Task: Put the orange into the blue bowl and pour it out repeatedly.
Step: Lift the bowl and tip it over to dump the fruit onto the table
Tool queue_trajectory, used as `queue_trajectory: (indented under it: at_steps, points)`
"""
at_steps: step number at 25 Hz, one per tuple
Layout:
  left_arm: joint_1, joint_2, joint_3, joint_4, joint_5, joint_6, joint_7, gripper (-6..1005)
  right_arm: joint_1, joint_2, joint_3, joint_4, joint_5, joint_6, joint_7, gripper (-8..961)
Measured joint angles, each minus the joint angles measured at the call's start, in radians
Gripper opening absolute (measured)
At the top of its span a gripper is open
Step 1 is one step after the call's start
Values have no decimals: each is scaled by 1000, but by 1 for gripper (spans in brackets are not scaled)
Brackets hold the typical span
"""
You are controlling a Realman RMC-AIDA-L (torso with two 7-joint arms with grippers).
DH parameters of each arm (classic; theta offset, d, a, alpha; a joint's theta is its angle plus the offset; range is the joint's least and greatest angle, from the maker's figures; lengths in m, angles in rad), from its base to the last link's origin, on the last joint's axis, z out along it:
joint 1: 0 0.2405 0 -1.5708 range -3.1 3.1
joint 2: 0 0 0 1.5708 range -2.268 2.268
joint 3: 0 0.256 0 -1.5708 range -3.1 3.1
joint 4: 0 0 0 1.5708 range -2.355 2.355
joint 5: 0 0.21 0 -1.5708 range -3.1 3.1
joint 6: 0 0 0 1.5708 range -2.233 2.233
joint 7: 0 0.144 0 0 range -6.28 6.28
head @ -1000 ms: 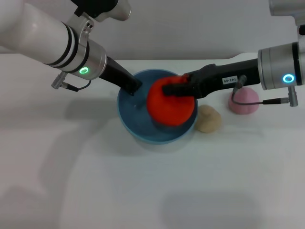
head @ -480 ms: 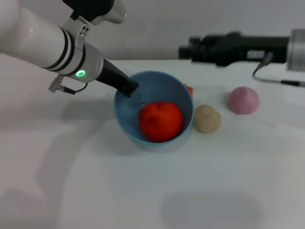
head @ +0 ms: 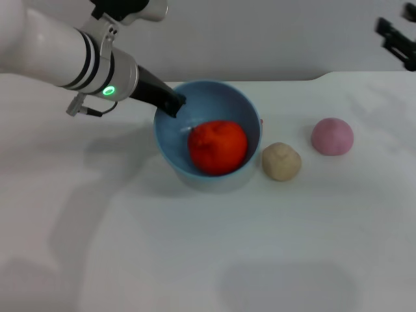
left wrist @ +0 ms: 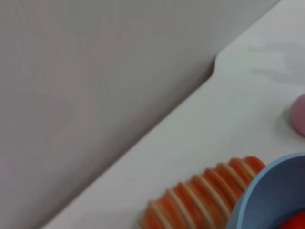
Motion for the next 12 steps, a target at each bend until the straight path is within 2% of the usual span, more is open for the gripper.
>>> queue_trajectory:
  at_steps: [3,6,8,12]
  points:
    - [-4,2,23,29,31,-24,2,-1,-39,-2,3,105,163,9,-179,528]
    - [-1,-1,90,92,118,-60,-1,-1,-55,-1,18,222,292,8,-300,529]
    - [-1,-2,104,107,134,-65,-3,0,-59,-1,27,307,380,-1,-371,529]
    - [11,-2,169,180,213,-99,-7,0,-78,-2,33,384,447,-32,-442,529]
